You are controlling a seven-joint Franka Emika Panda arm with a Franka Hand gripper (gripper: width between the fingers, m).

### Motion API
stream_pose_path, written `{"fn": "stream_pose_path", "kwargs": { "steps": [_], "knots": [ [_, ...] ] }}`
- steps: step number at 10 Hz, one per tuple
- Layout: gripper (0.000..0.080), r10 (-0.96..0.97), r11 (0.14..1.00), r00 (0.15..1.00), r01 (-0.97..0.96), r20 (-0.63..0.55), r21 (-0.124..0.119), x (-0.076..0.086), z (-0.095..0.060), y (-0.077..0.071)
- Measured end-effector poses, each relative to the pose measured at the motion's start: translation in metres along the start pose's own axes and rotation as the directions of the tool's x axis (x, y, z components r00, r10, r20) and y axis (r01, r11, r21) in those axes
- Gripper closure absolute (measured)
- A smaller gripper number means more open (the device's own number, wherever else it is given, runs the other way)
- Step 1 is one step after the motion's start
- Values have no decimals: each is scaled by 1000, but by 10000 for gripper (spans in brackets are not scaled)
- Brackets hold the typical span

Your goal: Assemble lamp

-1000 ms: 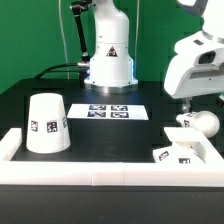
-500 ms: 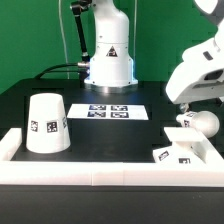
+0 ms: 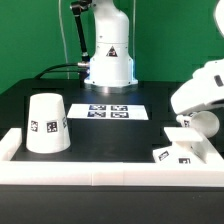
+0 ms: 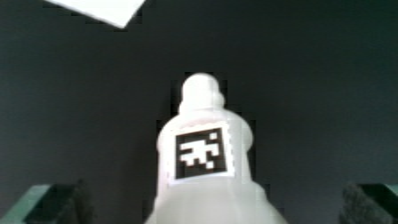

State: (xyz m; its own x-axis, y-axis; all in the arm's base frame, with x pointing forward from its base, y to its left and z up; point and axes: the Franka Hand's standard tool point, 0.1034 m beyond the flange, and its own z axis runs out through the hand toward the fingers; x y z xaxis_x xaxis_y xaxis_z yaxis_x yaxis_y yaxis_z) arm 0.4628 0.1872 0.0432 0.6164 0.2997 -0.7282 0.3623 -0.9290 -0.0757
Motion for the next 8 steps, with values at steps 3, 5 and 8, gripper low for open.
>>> {"fn": "stream_pose_path", "kwargs": {
  "steps": [3, 5, 8],
  "knots": [
    [101, -2, 1000, 1000, 2, 3, -1, 7, 11, -2],
    [101, 0, 1000, 1000, 0, 7, -1, 9, 16, -1],
    [101, 6, 1000, 1000, -6, 2, -3, 16, 22, -5]
  ]
}}
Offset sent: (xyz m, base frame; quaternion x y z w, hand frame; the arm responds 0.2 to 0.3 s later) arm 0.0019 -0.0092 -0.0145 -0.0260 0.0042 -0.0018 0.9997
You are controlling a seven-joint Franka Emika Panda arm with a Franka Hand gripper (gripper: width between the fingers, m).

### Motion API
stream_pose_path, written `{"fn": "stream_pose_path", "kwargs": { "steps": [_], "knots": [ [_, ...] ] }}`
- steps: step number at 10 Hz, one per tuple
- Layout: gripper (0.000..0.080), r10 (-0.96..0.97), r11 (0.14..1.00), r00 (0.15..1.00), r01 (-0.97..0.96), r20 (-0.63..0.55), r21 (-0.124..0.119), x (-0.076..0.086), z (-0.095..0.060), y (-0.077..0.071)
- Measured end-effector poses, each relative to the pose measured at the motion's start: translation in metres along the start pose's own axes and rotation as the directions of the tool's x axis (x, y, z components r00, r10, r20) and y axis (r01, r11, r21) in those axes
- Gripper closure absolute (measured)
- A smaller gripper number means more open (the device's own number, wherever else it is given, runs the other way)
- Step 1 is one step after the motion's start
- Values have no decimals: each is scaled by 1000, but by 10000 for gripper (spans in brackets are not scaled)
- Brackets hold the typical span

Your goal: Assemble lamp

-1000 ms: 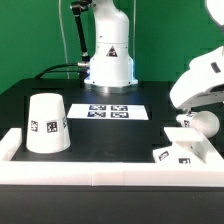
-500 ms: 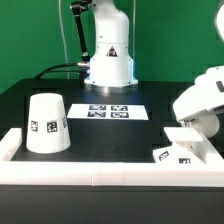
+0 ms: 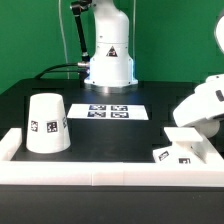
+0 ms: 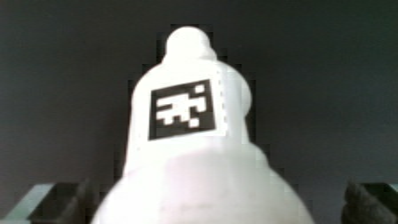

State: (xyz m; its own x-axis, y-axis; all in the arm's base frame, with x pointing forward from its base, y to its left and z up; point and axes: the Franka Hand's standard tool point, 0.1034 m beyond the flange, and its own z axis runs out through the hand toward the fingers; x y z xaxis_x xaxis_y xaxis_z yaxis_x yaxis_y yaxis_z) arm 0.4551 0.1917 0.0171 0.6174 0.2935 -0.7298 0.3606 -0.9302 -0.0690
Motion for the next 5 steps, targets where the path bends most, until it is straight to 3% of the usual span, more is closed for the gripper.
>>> {"fn": "stream_pose_path", "kwargs": {
  "steps": [5],
  "knots": [
    [101, 4, 1000, 1000, -4, 15, 4, 7, 10, 1]
  ]
}}
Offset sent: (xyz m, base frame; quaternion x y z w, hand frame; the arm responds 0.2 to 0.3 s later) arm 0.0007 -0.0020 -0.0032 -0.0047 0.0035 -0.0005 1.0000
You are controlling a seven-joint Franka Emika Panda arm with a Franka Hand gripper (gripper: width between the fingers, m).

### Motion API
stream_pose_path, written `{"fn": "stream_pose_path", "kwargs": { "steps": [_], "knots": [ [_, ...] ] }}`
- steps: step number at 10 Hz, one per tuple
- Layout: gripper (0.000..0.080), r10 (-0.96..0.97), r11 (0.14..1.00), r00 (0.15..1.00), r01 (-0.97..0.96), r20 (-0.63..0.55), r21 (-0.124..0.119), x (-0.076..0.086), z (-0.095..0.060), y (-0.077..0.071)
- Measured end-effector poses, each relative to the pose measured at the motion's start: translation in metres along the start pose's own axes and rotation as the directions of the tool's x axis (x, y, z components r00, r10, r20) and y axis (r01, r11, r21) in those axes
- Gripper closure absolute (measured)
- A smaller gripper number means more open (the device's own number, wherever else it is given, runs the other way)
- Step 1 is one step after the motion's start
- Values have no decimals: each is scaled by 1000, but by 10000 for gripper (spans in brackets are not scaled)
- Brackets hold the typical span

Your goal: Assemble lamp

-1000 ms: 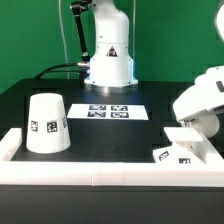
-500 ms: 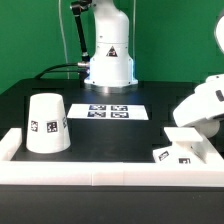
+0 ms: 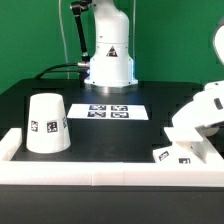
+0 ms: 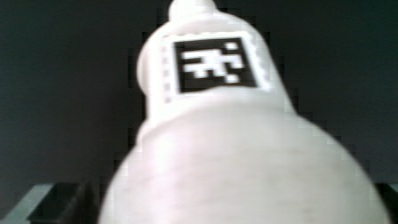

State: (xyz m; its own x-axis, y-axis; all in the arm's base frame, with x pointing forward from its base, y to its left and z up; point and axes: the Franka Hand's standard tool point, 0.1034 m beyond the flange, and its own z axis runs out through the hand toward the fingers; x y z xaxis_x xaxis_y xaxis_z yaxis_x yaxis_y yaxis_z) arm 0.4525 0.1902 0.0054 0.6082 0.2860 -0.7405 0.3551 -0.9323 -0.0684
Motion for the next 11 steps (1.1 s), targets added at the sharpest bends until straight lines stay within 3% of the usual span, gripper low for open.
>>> {"fn": "stream_pose_path", "kwargs": {
  "steps": [2, 3, 6, 8, 11],
  "knots": [
    [126, 0, 1000, 1000, 0, 0, 0, 0, 0, 0],
    [223, 0, 1000, 1000, 0, 0, 0, 0, 0, 0],
    [223, 2, 1000, 1000, -2, -12, 9, -3, -8, 7],
    [223, -7, 1000, 1000, 8, -17, 22, -16, -26, 17],
    [222, -6, 998, 1000, 7, -18, 64, -53, -65, 48]
  ]
}}
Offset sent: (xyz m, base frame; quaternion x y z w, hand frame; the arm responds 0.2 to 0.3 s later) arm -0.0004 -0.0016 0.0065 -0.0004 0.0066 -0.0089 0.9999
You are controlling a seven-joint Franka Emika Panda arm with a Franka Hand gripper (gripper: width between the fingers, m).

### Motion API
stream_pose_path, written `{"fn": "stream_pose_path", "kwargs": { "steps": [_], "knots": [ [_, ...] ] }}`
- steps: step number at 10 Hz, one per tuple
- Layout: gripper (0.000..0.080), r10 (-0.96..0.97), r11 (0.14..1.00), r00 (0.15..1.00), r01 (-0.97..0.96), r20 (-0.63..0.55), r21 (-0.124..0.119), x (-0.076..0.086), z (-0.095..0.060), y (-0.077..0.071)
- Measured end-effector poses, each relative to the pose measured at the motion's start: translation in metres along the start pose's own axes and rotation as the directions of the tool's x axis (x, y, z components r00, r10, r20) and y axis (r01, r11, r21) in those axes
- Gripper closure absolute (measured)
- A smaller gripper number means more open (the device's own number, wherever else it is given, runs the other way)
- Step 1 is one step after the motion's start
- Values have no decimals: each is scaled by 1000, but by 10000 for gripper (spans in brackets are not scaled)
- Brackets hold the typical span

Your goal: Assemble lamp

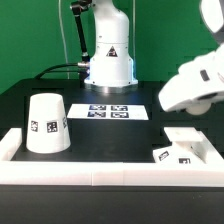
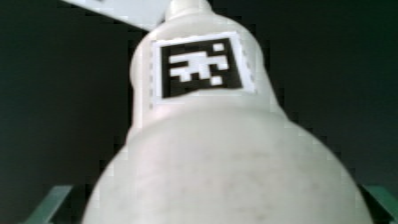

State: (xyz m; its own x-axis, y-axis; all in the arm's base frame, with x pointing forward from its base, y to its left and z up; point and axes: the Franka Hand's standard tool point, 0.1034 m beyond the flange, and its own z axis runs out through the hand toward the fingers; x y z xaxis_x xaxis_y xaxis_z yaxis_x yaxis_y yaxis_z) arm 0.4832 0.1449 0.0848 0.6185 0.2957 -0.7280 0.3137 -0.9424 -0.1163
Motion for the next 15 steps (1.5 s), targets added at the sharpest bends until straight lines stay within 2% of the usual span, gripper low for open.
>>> {"fn": "stream_pose_path", "kwargs": {
  "steps": [1, 2, 4, 5, 6, 7, 9, 10, 11, 12, 13, 15],
  "knots": [
    [222, 0, 1000, 1000, 0, -3, 11, -10, -10, 10],
    [222, 8, 1000, 1000, -7, -26, 18, -11, -16, 17],
    [222, 5, 1000, 997, -4, -74, 11, -2, -15, 15],
    [222, -5, 1000, 986, 6, -168, 3, 6, -22, 22],
    [222, -3, 1000, 969, 4, -246, 4, 2, -25, 33],
    [222, 12, 1000, 962, -6, -272, 21, -7, -30, 40],
    [220, 37, 999, 931, -26, -363, 37, -13, -51, 51],
    [220, 43, 999, 900, -34, -434, 29, -10, -63, 55],
    [220, 46, 999, 859, -43, -509, 17, -7, -64, 57],
    [220, 47, 999, 842, -48, -537, 12, -8, -61, 57],
    [220, 47, 998, 794, -57, -606, 4, -3, -66, 60],
    [220, 41, 998, 718, -68, -695, -12, -4, -69, 64]
  ]
}}
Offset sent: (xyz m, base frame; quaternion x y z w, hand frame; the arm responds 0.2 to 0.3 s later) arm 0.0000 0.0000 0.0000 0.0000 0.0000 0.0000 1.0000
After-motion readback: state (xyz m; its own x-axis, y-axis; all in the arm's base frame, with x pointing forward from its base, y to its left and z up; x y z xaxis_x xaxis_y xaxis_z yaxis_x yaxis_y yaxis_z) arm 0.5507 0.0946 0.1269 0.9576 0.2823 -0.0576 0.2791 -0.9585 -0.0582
